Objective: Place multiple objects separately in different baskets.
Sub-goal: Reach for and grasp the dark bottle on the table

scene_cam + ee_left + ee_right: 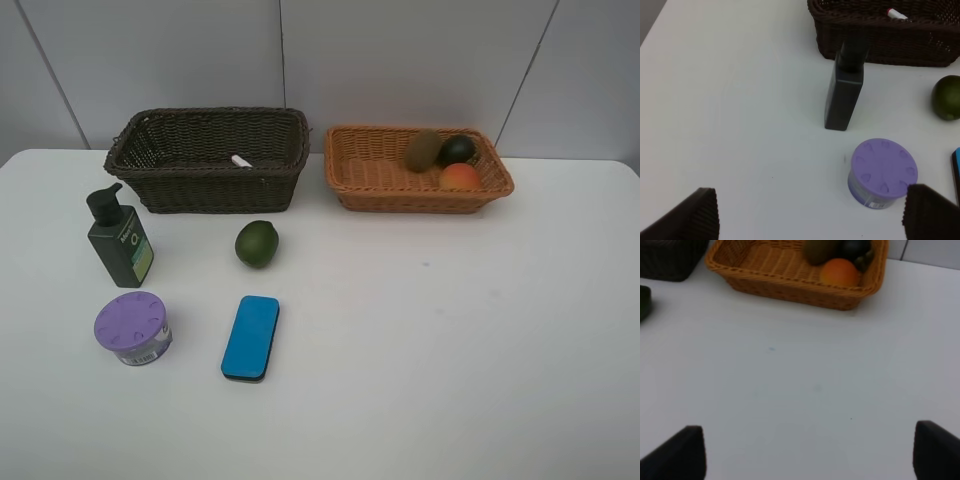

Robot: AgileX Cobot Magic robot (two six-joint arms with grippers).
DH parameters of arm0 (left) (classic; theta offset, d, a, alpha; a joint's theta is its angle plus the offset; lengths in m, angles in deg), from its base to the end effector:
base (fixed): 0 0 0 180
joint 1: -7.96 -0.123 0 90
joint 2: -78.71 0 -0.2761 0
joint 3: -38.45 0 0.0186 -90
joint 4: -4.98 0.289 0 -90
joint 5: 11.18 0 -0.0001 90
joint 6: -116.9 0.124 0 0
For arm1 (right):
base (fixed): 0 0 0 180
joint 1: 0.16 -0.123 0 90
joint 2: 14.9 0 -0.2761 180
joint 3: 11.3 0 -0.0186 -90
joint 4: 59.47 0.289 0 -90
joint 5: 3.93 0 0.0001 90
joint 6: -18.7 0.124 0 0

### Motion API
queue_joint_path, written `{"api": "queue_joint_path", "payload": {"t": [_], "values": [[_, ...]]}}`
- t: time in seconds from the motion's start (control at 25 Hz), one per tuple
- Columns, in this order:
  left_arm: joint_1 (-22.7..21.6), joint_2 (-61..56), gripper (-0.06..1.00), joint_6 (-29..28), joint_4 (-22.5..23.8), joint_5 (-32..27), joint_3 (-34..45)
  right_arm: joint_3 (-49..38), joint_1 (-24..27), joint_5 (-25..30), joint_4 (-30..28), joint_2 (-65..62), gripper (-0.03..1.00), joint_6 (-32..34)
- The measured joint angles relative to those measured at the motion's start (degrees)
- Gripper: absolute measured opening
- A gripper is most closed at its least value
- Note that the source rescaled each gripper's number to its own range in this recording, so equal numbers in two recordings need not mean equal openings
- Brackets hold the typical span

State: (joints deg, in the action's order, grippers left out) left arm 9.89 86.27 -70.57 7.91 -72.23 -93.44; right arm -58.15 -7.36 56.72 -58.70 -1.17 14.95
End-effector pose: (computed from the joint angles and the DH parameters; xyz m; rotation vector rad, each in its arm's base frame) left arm 0.0653 0.0034 0.2819 -0.1013 2.0338 -0.0419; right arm 0.0795 0.0115 0.2823 -0.2019 2.1066 0.0522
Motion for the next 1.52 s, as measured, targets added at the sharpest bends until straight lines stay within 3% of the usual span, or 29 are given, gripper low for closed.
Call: {"api": "queue_joint_path", "payload": {"t": [0.56,1.52], "values": [[0.0,0.0,0.97,0.0,0.0,0.0,0.0,-0.2,8.8,0.0,-0.1,-5.9,1.00,0.0],[0.0,0.0,0.97,0.0,0.0,0.0,0.0,-0.2,10.2,0.0,-0.1,-5.9,1.00,0.0]]}}
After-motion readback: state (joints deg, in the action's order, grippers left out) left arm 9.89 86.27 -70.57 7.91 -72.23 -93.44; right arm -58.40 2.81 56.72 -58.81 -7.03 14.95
